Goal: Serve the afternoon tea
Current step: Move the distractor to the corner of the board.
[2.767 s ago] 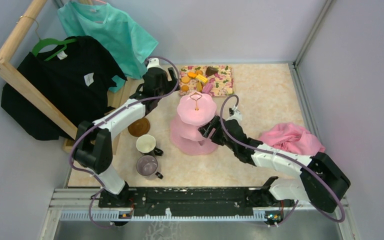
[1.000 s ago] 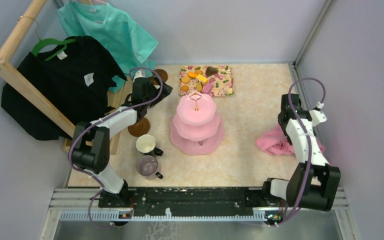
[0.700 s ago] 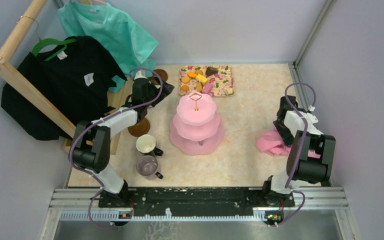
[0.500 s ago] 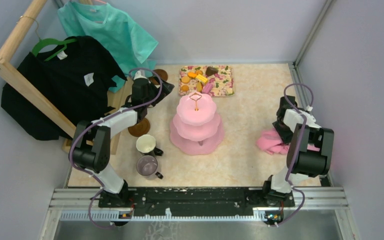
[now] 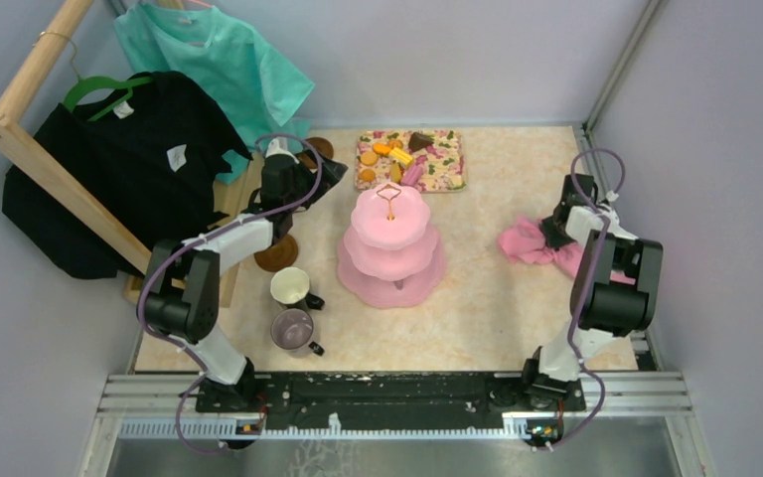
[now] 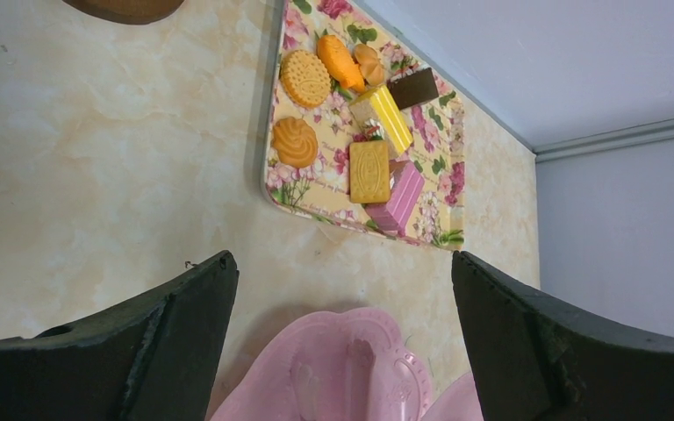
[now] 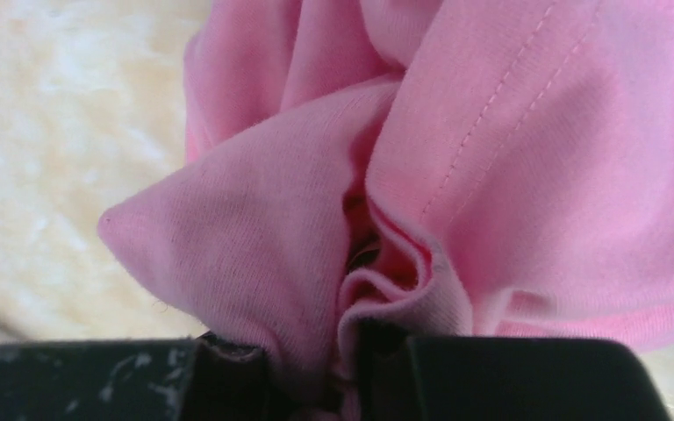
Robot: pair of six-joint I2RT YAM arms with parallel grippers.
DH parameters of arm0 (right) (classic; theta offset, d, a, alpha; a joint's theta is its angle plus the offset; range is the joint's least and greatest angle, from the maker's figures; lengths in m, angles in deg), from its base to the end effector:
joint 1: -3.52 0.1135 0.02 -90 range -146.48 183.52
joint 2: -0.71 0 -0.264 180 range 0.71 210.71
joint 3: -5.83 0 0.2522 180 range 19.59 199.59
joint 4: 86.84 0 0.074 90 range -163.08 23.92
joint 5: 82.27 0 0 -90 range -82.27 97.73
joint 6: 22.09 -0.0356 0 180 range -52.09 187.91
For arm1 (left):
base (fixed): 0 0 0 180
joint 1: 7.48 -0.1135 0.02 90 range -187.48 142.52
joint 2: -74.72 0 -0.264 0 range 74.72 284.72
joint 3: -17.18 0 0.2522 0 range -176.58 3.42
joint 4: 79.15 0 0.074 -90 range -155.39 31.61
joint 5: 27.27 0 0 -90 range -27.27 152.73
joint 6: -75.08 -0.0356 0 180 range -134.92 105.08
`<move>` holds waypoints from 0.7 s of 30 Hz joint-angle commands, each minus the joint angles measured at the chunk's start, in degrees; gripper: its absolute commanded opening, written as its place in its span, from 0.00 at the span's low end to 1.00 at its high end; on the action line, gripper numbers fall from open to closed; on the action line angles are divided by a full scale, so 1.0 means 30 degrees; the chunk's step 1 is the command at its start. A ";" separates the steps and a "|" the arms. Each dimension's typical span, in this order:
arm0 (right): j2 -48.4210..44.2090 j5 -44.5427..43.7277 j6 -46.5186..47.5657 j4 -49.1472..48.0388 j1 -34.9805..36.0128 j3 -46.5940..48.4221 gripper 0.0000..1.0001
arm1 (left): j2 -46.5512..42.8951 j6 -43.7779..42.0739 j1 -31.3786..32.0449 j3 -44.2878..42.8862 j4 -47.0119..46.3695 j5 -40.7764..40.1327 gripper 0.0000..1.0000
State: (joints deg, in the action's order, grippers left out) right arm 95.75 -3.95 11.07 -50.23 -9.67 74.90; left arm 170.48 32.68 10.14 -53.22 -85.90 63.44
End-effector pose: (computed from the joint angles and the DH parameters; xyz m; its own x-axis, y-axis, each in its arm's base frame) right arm 0.3100 -0.0800 0.1694 -0.2097 0.8912 -0.4023 0.8954 0.3403 0.2872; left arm 0.3604 -0.1149 0.2332 -0.4369 -0.6360 -0.6361 -0.0130 0.7116 -0.7025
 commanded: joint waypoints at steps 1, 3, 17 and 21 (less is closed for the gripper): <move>0.1433 0.3281 0.0004 -0.2729 0.0551 0.2940 0.00 | 0.0328 -0.0009 -0.0081 -0.0491 -0.0682 0.0161 0.96; 0.2177 0.3883 0.0124 -0.3919 0.0830 0.4548 0.00 | 0.0453 -0.0107 -0.0090 -0.0702 -0.0600 0.0159 0.96; 1.4786 0.5982 -0.0012 -0.6871 0.2321 2.2435 0.00 | 0.1596 -0.1235 -0.0104 -0.1500 -0.0925 -0.0522 0.95; 1.8832 0.6308 -0.0009 -0.5537 0.2463 2.7109 0.21 | 0.2003 -0.1562 -0.0104 -0.1821 -0.0912 -0.0778 0.95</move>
State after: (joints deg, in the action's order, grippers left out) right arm 143.64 12.68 11.70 -67.93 -2.59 145.65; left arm 175.16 30.05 10.14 -56.30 -86.47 62.30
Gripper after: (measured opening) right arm 0.177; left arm 0.955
